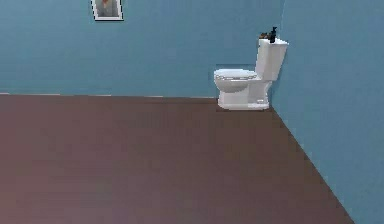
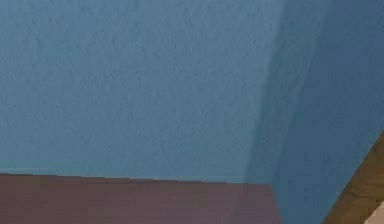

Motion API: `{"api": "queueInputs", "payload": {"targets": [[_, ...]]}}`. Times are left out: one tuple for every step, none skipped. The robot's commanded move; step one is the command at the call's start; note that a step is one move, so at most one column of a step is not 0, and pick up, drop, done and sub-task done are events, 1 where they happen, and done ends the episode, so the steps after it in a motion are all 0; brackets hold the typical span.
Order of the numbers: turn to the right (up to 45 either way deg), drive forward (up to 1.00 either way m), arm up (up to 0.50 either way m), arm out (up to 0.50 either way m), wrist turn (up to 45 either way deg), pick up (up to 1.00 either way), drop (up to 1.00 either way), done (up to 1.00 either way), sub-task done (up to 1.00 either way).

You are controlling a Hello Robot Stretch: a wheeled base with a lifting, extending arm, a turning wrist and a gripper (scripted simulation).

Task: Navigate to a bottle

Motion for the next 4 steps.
{"api": "queueInputs", "payload": {"targets": [[0.0,0.15,0.00,0.00,0.0,0.00,0.00,0.00,0.00],[0.0,0.60,0.00,0.00,0.0,0.00,0.00,0.00,0.00],[-45.0,0.00,0.00,0.00,0.0,0.00,0.00,0.00,0.00],[-39.0,0.00,0.00,0.00,0.0,0.00,0.00,0.00,0.00]]}}
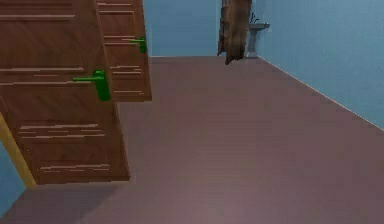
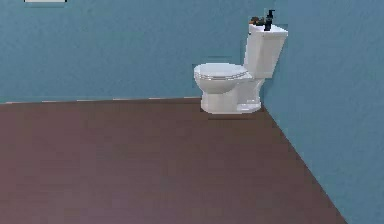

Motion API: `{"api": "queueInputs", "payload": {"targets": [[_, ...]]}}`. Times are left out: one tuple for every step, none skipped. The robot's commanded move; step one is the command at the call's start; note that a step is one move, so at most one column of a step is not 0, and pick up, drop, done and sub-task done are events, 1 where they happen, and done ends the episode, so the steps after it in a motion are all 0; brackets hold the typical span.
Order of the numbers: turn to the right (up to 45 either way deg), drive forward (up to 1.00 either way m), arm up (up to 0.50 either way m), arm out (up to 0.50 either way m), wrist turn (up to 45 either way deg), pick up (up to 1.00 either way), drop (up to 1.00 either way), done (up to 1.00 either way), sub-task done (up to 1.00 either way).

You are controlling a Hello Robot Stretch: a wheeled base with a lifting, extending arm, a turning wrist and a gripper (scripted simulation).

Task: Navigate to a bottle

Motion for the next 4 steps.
{"api": "queueInputs", "payload": {"targets": [[0.0,1.00,0.00,0.00,0.0,0.00,0.00,0.00,0.00],[-3.0,0.00,0.00,0.00,0.0,0.00,0.00,0.00,0.00],[0.0,0.80,0.00,0.00,0.0,0.00,0.00,0.00,0.00],[-42.0,0.00,0.00,0.00,0.0,0.00,0.00,0.00,0.00]]}}
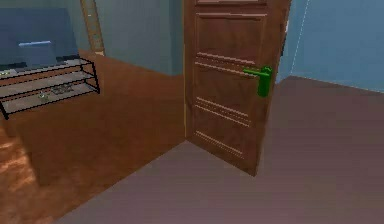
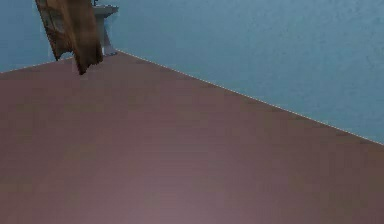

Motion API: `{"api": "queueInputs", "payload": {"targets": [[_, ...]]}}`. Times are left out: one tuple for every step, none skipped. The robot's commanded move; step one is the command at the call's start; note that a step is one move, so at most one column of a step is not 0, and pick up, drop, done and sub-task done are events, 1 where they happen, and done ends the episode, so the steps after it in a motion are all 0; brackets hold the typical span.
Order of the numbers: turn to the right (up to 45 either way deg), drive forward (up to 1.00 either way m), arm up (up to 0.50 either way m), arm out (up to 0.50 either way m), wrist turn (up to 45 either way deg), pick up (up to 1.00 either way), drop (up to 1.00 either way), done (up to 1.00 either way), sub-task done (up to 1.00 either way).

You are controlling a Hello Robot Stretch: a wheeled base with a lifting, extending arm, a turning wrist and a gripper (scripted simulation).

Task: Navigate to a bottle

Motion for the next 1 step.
{"api": "queueInputs", "payload": {"targets": [[0.0,0.50,0.00,0.00,0.0,0.00,0.00,0.00,0.00]]}}
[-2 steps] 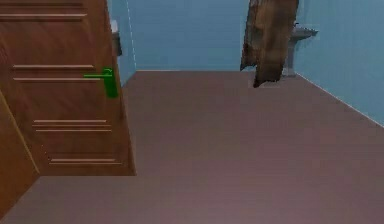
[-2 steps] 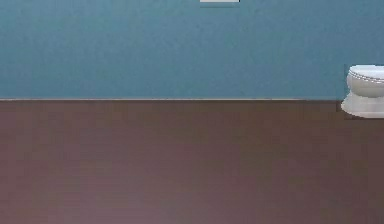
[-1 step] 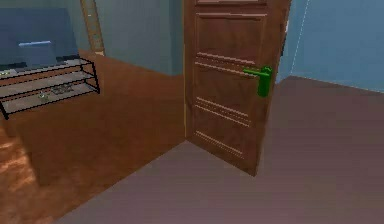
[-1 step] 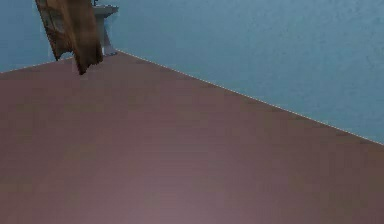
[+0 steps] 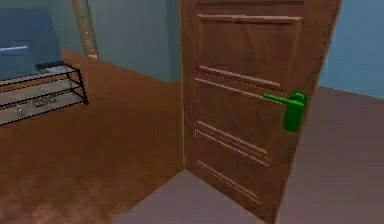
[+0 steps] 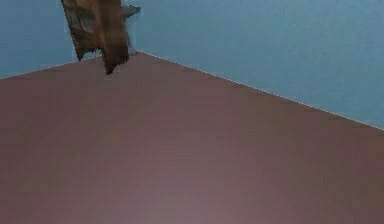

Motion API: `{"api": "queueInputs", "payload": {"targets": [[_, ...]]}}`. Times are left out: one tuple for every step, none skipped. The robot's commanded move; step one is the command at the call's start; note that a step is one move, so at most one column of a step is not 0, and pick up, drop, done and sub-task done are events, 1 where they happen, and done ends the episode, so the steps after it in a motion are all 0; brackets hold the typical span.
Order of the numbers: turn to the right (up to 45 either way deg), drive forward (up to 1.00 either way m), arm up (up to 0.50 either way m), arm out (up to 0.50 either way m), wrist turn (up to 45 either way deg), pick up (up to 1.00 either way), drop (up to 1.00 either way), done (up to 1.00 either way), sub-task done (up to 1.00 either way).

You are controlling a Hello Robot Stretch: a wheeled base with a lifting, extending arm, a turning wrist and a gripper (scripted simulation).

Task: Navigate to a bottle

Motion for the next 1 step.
{"api": "queueInputs", "payload": {"targets": [[-45.0,0.00,0.00,0.00,0.0,0.00,0.00,0.00,0.00]]}}
